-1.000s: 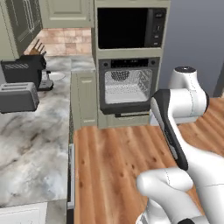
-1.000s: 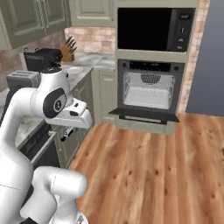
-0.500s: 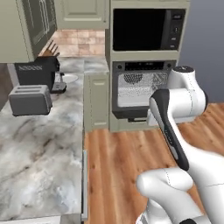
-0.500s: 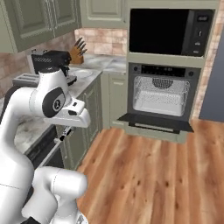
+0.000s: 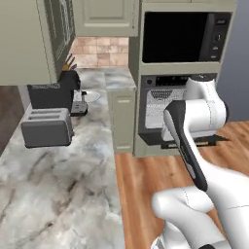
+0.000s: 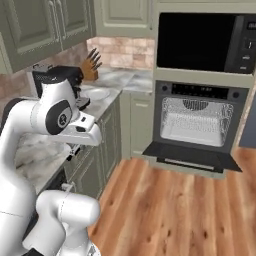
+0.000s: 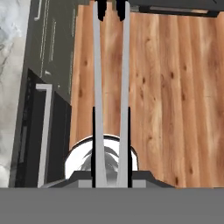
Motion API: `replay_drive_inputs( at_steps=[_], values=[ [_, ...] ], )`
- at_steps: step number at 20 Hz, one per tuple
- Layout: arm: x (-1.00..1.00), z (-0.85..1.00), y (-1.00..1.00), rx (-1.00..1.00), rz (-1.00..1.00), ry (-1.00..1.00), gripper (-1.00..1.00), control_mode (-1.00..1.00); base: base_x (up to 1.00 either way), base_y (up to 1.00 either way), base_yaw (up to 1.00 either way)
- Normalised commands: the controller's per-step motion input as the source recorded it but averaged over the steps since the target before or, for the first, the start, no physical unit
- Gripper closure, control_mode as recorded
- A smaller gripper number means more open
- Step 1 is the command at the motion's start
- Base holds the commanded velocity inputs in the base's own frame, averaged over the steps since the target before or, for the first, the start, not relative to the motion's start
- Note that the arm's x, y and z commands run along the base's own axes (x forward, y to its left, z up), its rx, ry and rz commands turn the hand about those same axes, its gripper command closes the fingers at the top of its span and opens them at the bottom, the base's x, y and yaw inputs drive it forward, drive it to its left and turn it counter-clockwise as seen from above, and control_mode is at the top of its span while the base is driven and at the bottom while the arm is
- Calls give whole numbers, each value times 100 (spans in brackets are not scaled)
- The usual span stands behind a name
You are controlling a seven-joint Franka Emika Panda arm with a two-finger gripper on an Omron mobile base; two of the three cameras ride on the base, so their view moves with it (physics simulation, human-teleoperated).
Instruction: Pick up the tongs from the counter and place them near the plate next to the oven.
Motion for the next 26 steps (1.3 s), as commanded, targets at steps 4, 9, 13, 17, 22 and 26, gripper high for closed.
replay_drive_inputs(
  at_steps=[4, 9, 13, 17, 22, 26],
  values=[
    [0, 0, 0, 0, 0, 0, 100, 100, 100, -3, 11],
    [0, 0, 0, 0, 0, 0, 100, 100, 62, 0, 2],
    [0, 0, 0, 0, 0, 0, 100, 100, 76, 0, 0],
    [0, 0, 0, 0, 0, 0, 100, 100, 69, 3, 1],
    [0, 0, 0, 0, 0, 0, 100, 100, 56, 9, 0],
    [0, 0, 0, 0, 0, 0, 100, 100, 12, 6, 0]
  ],
)
